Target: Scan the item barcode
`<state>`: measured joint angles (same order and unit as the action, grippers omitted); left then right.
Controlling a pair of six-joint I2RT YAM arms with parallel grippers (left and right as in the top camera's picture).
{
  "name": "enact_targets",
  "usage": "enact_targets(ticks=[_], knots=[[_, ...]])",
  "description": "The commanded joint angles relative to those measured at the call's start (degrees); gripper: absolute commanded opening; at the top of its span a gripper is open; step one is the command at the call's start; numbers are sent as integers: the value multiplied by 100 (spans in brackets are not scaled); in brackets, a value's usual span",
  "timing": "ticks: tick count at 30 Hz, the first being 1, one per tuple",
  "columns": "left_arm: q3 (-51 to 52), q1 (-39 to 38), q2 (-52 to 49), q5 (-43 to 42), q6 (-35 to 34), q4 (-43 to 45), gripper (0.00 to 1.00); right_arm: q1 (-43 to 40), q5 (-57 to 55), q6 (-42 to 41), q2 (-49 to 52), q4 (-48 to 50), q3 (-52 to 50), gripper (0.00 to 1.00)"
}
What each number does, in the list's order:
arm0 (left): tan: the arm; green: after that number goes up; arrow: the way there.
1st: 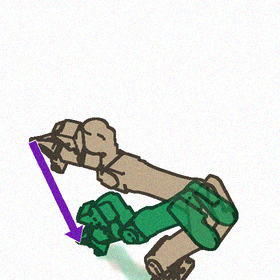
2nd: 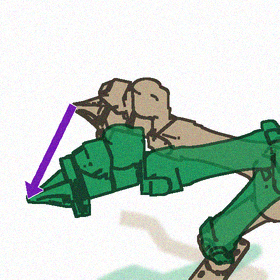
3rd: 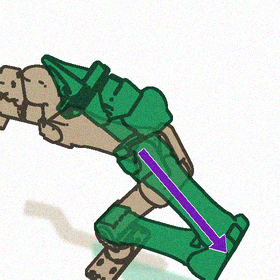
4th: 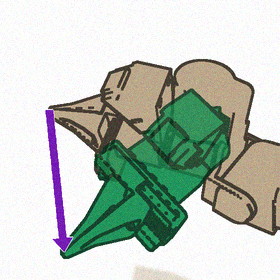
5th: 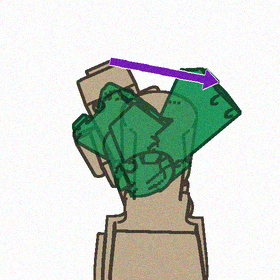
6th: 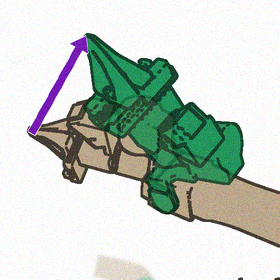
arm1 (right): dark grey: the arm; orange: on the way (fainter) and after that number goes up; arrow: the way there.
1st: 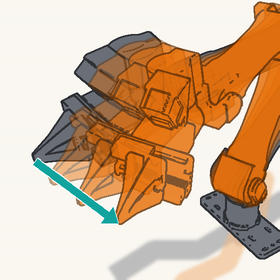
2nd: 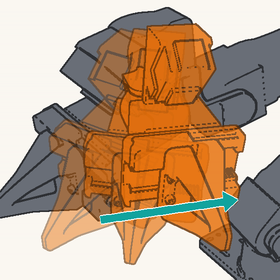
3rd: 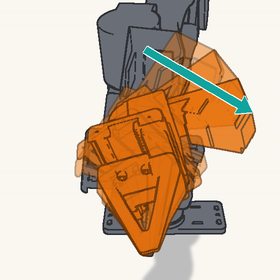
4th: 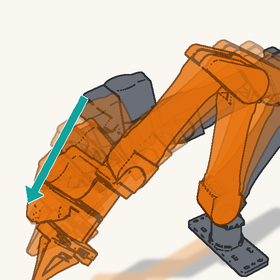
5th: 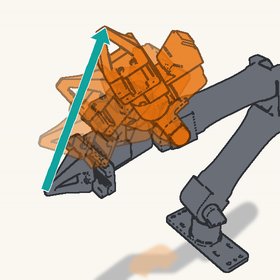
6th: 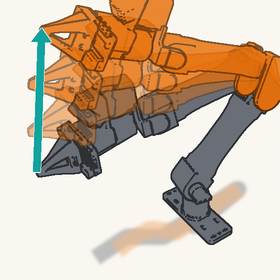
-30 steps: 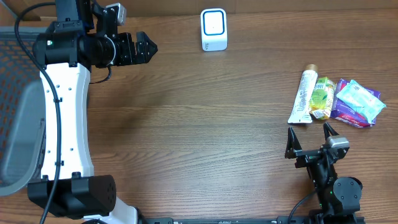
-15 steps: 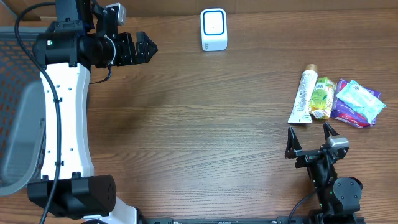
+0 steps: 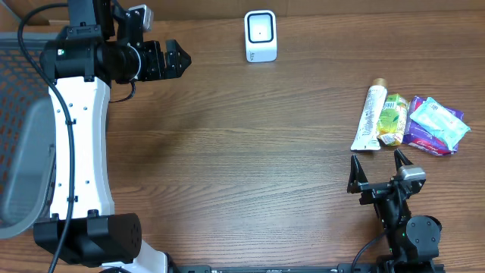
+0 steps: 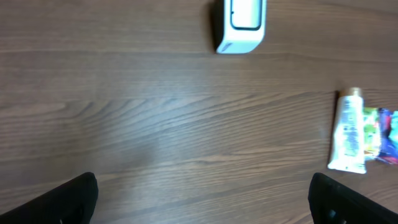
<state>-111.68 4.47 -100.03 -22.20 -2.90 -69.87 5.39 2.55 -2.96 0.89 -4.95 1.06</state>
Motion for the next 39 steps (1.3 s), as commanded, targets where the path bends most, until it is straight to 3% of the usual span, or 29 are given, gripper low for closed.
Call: enact_targets(ticks=[1,6,10,13,14,17,26,31,39], knots=[[-2,-74,-2,535,-28,-146,99,7,-55,0,-70,35,-61,100],[17,-83,162,776,254,-219,100,7,-55,0,-70,35,-61,100],[549,-155,671,752,970,426,100,7,-55,0,-70,35,-61,100],[1606,-188,1425,713,1412,1379,100,7,-55,0,-70,35,-61,100],[2524,-186,2055,715,1523,2173,99,7,-55,0,-70,35,-61,100],[4155,-186,3176,713,1891,3464,100,7,-55,0,-70,35,-61,100],[7176,-170,5429,935,2297,5759,100,7,-55,0,-70,35,-61,100],[8476,-181,6553,935,2658,6568,100,7,-55,0,-70,35,-61,100],[9781,-192,8124,1038,2942,6738,100,7,-55,0,-70,33,-61,100]])
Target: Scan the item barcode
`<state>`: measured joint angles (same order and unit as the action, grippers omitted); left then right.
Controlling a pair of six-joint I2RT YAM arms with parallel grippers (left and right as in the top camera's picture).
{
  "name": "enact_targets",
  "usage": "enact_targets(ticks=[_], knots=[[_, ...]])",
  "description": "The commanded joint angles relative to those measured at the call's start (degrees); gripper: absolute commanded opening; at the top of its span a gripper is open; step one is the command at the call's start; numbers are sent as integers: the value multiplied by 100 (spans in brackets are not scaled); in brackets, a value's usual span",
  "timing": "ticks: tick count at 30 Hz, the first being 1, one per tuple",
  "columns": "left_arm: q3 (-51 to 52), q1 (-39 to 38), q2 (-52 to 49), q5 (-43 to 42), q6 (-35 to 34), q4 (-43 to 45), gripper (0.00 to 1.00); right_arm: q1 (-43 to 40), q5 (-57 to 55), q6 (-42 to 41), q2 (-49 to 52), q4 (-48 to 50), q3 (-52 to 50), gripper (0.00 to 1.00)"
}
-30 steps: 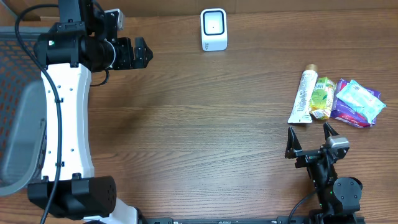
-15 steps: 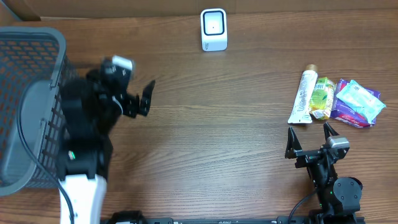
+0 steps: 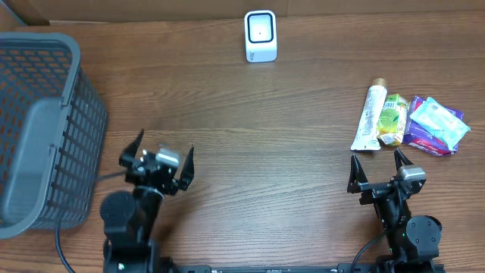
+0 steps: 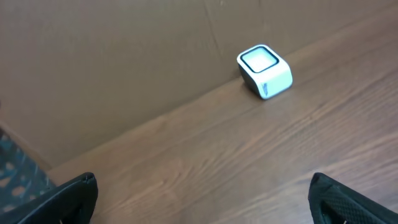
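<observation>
A white barcode scanner (image 3: 260,36) stands at the far middle edge of the table, also in the left wrist view (image 4: 265,71). The items lie at the right: a white tube (image 3: 370,117), a green and yellow packet (image 3: 392,120) and a purple and blue packet (image 3: 434,124). My left gripper (image 3: 160,160) sits low at the near left, open and empty, far from the items. My right gripper (image 3: 380,169) rests open at the near right, just in front of the tube.
A grey mesh basket (image 3: 45,129) stands at the left edge, close beside the left arm. A brown cardboard wall (image 4: 106,68) runs behind the scanner along the far edge.
The left arm, which was raised and reaching across the far left of the table, is now folded down at the near left. The basket it hid now shows. The right arm is unmoved.
</observation>
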<state>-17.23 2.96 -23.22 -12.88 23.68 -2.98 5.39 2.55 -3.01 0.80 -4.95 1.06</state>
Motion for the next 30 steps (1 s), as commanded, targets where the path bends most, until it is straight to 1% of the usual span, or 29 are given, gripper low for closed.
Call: enact_targets(ticks=[1,7,13,16,18,30], knots=[[479,-42,632,107,334,50,100,7,-55,4,-61,35,-61,100],[1174,-42,1443,131,378,275,99,7,-55,4,-61,33,-61,100],[1648,-42,1941,138,380,304,100,7,-55,4,-61,35,-61,100],[1696,-42,2155,164,382,-13,100,7,-55,4,-61,33,-61,100],[1696,-42,2299,208,354,-57,99,7,-55,4,-61,35,-61,100],[1696,-42,2297,254,291,-44,100,7,-55,4,-61,35,-61,100]])
